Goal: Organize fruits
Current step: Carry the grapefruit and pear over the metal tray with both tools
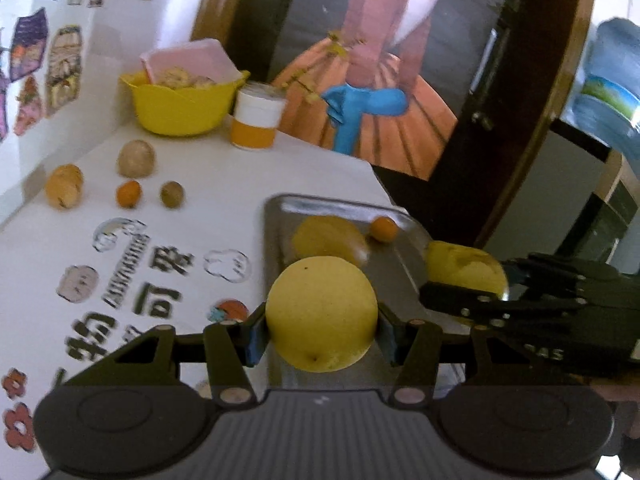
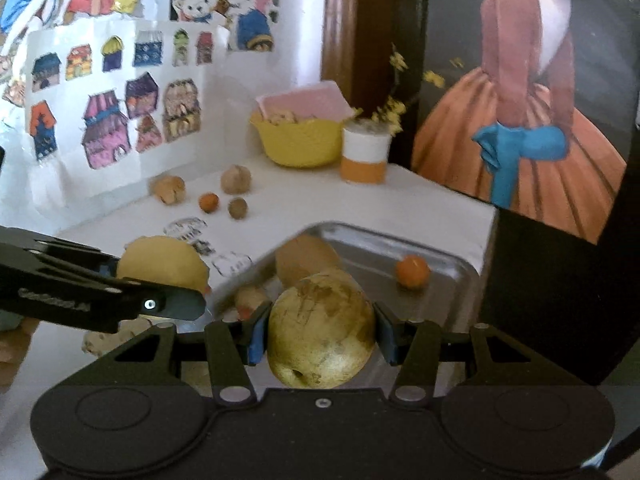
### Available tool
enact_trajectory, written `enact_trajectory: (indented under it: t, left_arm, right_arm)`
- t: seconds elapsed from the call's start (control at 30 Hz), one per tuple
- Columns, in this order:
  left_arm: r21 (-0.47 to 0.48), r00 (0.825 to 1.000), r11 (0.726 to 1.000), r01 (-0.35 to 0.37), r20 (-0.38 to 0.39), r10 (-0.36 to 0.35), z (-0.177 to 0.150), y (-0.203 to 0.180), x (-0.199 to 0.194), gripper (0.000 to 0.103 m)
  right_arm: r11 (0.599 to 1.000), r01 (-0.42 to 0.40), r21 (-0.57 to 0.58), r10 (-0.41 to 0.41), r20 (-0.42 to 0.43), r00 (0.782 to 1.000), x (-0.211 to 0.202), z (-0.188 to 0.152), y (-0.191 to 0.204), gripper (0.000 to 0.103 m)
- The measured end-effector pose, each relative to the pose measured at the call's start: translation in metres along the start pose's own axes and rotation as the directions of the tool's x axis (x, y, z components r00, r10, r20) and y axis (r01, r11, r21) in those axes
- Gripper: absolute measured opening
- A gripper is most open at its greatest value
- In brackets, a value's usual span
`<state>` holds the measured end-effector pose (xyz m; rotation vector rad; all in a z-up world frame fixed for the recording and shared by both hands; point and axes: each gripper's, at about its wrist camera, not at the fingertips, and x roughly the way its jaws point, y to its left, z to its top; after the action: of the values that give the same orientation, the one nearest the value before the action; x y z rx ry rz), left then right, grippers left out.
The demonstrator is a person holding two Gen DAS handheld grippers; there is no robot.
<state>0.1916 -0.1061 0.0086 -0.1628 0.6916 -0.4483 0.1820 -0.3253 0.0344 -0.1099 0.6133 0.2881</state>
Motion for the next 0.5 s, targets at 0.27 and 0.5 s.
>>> enact_trajectory:
  t: [0.27,0.5]
  left_arm:
    - [0.005,0.998,1.000,0.004,-0.057,-0.004,-0.013,-0.011,0.017,0.058]
    - [0.022,0.996,0.999,-0.026,-0.085,0.028,-0.017,-0.015,0.022,0.058]
  right_arm:
    - [1.000,0.012,0.009,-0.011,-0.016,1.000,0.016,-0.016,-0.008,0.054]
    - [0.999,-0.006,0.037,0.007,-0.025,1.000,0.026,-0.022,-0.012,0.054]
